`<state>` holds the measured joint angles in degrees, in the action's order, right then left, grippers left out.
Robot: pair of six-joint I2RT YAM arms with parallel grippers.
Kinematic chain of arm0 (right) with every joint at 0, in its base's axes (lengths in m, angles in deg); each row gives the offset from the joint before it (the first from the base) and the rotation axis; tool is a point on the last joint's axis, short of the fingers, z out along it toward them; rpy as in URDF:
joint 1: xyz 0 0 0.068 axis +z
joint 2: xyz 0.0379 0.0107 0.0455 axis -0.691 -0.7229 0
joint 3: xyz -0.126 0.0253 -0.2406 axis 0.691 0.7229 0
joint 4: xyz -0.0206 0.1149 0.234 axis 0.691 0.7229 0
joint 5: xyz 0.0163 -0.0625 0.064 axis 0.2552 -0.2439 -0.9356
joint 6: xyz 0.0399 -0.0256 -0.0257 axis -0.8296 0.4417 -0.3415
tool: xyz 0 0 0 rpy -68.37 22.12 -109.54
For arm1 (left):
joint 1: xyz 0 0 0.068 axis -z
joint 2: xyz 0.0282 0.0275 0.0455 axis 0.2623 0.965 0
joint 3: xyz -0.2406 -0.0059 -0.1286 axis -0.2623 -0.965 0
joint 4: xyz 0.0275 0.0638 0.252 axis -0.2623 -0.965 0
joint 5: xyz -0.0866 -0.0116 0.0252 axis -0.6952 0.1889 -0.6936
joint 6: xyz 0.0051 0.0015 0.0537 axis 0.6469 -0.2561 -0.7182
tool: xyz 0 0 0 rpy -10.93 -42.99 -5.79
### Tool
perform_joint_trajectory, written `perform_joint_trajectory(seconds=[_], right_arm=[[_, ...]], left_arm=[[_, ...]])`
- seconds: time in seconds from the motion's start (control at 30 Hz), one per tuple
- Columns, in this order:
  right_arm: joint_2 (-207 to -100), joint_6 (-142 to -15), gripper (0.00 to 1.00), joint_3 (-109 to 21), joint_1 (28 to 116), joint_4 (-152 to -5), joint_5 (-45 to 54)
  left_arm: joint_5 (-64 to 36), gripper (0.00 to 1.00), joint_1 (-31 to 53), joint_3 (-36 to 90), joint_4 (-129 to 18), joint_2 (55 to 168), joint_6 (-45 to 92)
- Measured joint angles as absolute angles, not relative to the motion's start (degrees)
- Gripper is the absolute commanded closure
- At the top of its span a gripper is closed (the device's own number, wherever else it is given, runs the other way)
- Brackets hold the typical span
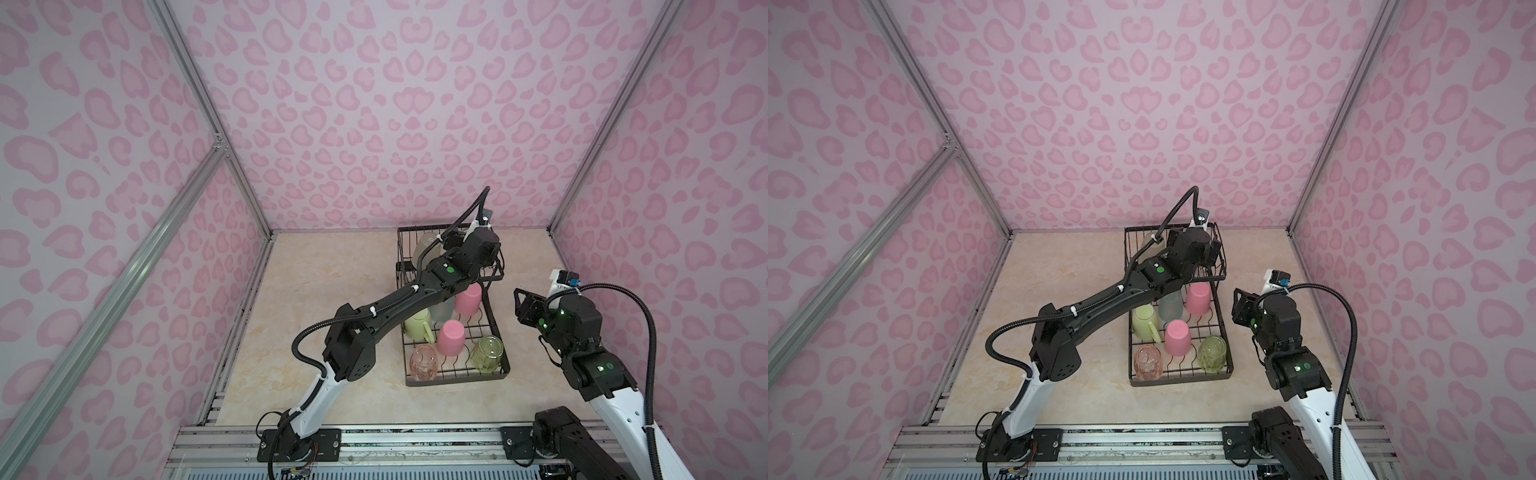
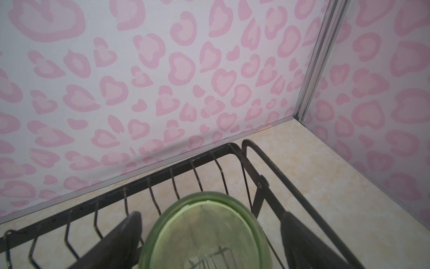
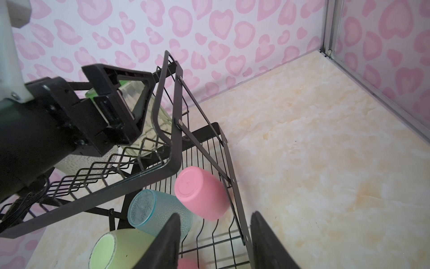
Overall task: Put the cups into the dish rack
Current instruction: 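Lower the clear green cup upright into the upper tier with the left gripper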
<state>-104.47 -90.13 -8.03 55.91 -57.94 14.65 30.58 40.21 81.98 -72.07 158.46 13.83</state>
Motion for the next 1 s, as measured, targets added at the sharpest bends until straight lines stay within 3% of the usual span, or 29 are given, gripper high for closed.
perform_joint_trajectory(seconds=[0.57, 1.0], right_arm=[[-104.1, -90.1, 0.38, -8.2, 55.9, -58.8, 14.6], [-103.8, -90.1, 0.24, -8.6, 55.9, -58.9, 14.7]], left_arm=[[32.4, 0.00, 40.3, 82.0, -71.8, 158.5, 10.3], [32.9, 0.03, 40.3, 82.0, -71.8, 158.5, 9.0]])
